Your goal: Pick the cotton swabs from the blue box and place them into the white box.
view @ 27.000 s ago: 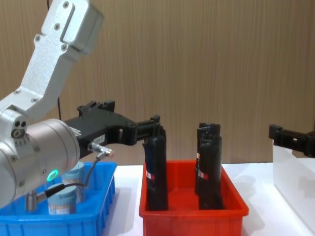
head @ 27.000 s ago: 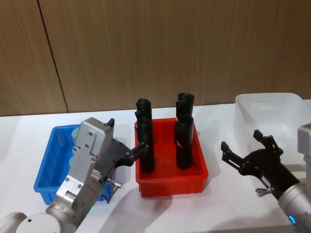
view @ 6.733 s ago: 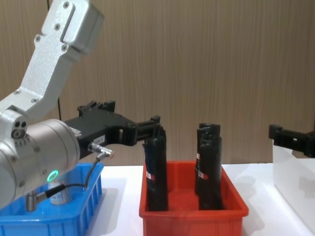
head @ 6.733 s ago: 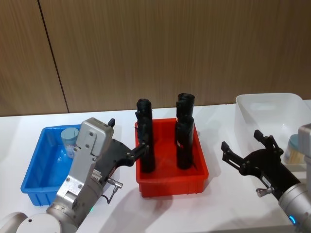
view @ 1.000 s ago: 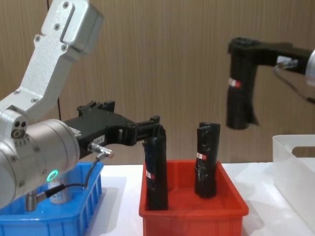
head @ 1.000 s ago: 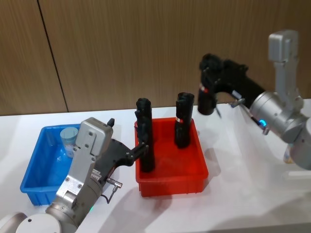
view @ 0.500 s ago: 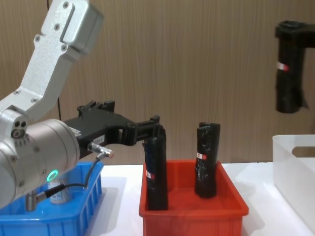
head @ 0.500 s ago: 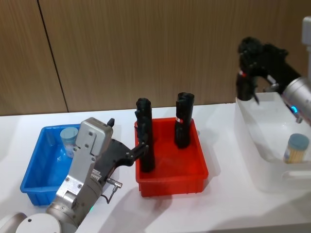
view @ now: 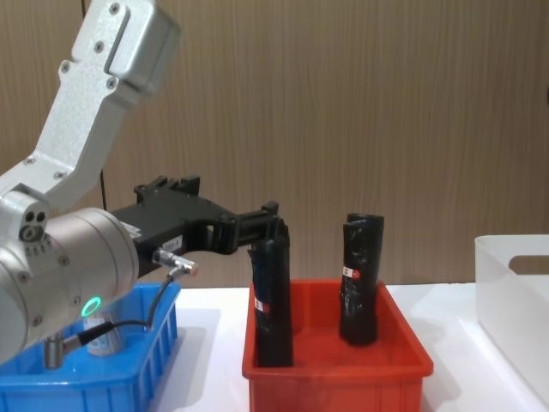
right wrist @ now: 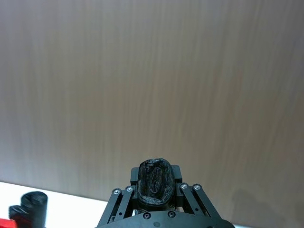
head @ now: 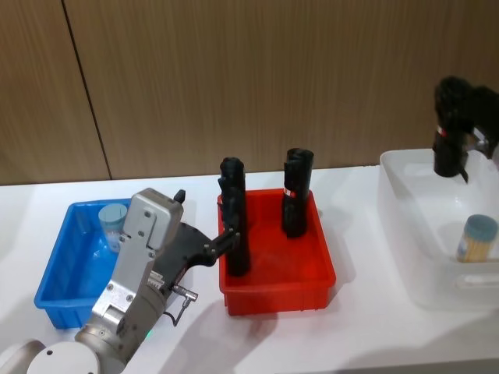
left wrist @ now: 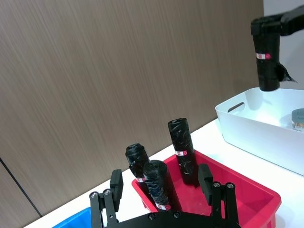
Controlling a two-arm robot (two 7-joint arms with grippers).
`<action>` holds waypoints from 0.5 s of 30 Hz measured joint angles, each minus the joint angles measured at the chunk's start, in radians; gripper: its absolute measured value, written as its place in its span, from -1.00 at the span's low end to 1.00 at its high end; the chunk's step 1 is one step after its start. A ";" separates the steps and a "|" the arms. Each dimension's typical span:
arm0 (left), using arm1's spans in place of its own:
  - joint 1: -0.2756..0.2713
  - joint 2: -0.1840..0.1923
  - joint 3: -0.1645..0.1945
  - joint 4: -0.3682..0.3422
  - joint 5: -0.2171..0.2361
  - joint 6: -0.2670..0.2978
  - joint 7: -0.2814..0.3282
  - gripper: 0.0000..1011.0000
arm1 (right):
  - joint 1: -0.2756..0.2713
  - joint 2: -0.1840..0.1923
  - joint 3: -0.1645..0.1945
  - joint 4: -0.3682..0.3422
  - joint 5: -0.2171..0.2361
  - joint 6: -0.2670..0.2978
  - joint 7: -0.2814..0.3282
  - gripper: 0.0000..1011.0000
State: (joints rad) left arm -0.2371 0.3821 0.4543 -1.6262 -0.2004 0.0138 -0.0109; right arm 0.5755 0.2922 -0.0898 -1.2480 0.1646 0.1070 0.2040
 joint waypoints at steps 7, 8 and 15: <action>0.000 0.000 0.000 0.000 0.000 0.000 0.000 0.98 | 0.029 0.004 0.009 0.096 0.004 0.012 0.000 -0.28; 0.000 0.000 0.000 0.000 0.000 0.000 0.000 0.98 | 0.034 0.004 0.010 0.108 0.006 0.013 0.001 -0.28; 0.000 0.000 0.000 0.000 0.000 0.000 0.000 0.98 | 0.059 0.005 0.017 0.187 0.030 0.013 0.019 -0.28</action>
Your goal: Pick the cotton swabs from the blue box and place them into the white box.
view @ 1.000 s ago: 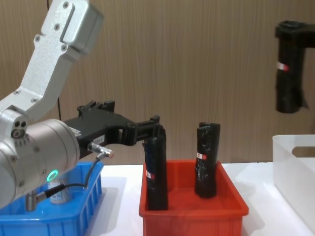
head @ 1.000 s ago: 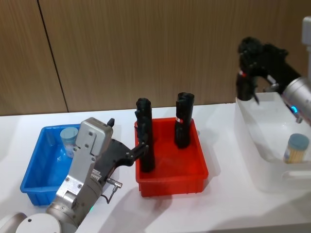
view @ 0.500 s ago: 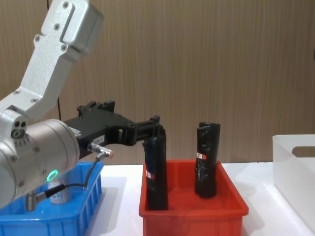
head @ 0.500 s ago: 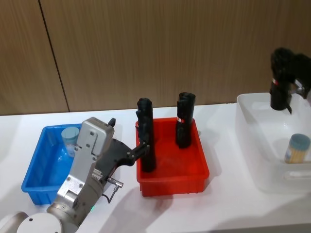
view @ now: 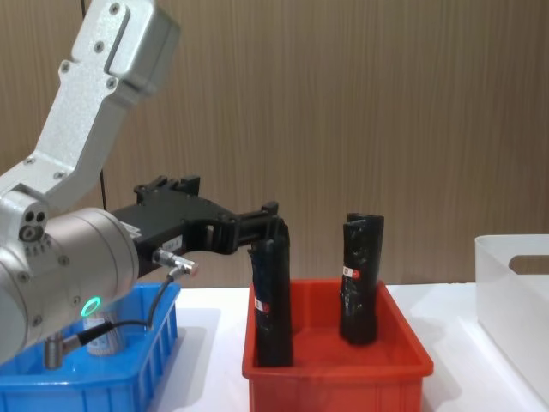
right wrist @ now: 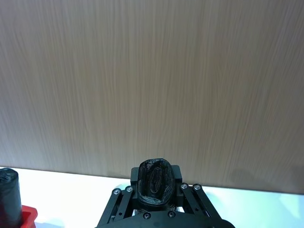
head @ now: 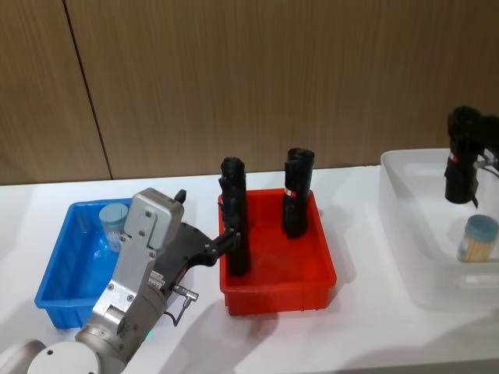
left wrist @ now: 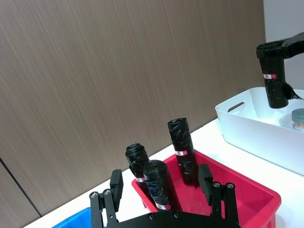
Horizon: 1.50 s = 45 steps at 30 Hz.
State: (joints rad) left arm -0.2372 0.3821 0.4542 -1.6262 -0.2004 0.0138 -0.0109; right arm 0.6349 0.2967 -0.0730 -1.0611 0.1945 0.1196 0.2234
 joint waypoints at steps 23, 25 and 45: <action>0.000 0.000 0.000 0.000 0.000 0.000 0.000 0.98 | 0.025 0.005 0.020 0.104 0.062 -0.025 0.053 0.54; 0.000 0.000 0.000 0.000 0.000 0.000 0.000 0.98 | 0.024 0.005 0.022 0.104 0.064 -0.026 0.055 0.65; 0.000 0.000 0.000 0.000 0.000 0.000 0.000 0.98 | 0.002 0.014 0.035 0.083 0.083 -0.040 0.069 0.98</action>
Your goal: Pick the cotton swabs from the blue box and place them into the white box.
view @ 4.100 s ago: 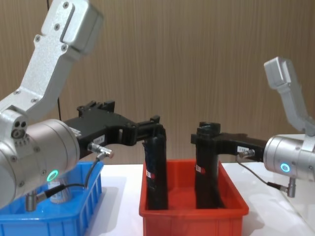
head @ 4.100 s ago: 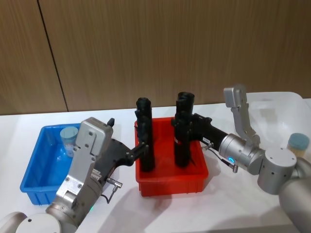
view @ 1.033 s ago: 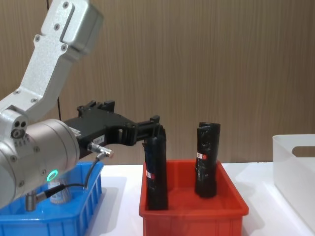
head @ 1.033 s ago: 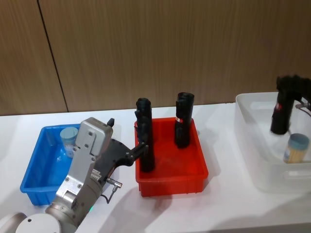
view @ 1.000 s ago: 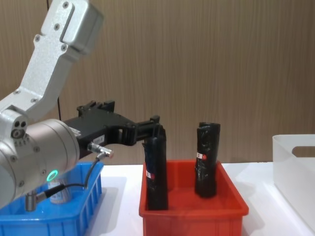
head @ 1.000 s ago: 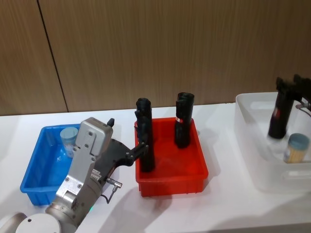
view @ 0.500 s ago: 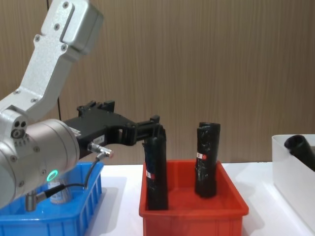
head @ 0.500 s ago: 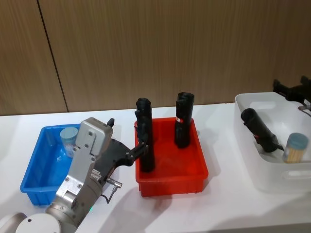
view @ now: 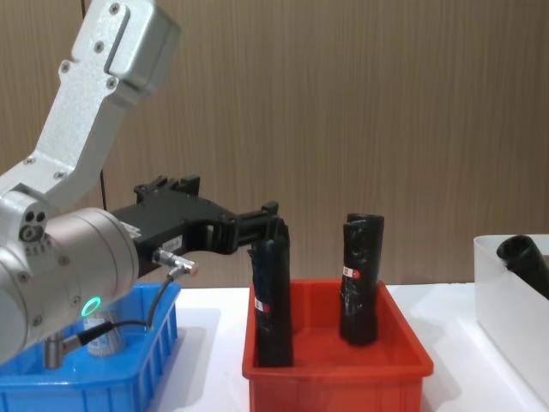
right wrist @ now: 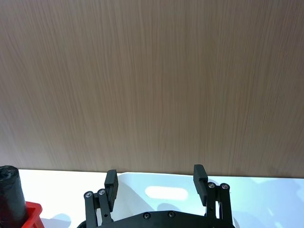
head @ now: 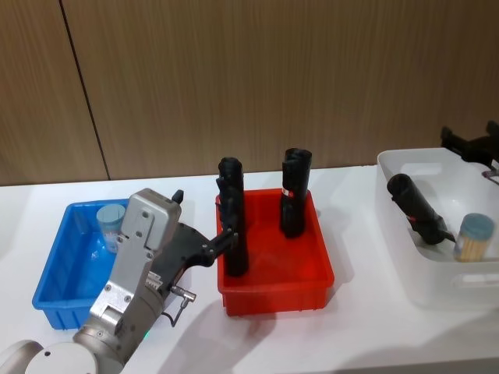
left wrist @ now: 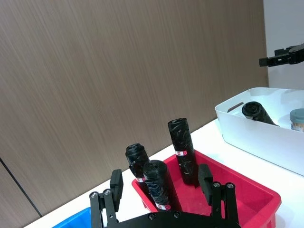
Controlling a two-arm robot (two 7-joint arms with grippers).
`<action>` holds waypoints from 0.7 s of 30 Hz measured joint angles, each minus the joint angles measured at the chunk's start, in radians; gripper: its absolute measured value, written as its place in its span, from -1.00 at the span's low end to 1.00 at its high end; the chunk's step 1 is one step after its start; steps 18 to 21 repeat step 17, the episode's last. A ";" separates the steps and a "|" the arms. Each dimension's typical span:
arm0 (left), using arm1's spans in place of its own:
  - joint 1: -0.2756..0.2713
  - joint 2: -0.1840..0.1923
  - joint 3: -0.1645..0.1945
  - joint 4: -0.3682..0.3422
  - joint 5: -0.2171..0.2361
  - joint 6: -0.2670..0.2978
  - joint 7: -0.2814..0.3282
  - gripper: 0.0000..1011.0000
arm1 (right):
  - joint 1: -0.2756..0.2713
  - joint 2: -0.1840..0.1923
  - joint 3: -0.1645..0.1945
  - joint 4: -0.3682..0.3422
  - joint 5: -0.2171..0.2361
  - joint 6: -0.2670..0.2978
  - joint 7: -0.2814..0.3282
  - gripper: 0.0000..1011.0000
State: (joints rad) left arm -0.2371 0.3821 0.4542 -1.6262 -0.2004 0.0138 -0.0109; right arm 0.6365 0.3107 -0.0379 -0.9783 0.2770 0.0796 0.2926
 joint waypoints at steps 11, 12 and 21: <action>0.000 0.000 0.000 0.000 0.000 0.000 0.000 0.98 | -0.004 0.001 0.002 -0.005 0.002 -0.002 0.002 0.98; 0.000 0.000 0.000 0.000 0.000 0.000 0.000 0.98 | -0.004 0.001 0.003 -0.005 0.002 -0.002 0.003 0.98; 0.000 0.000 0.000 0.000 0.000 0.000 0.000 0.98 | -0.005 0.002 0.003 -0.007 0.002 -0.003 0.003 0.98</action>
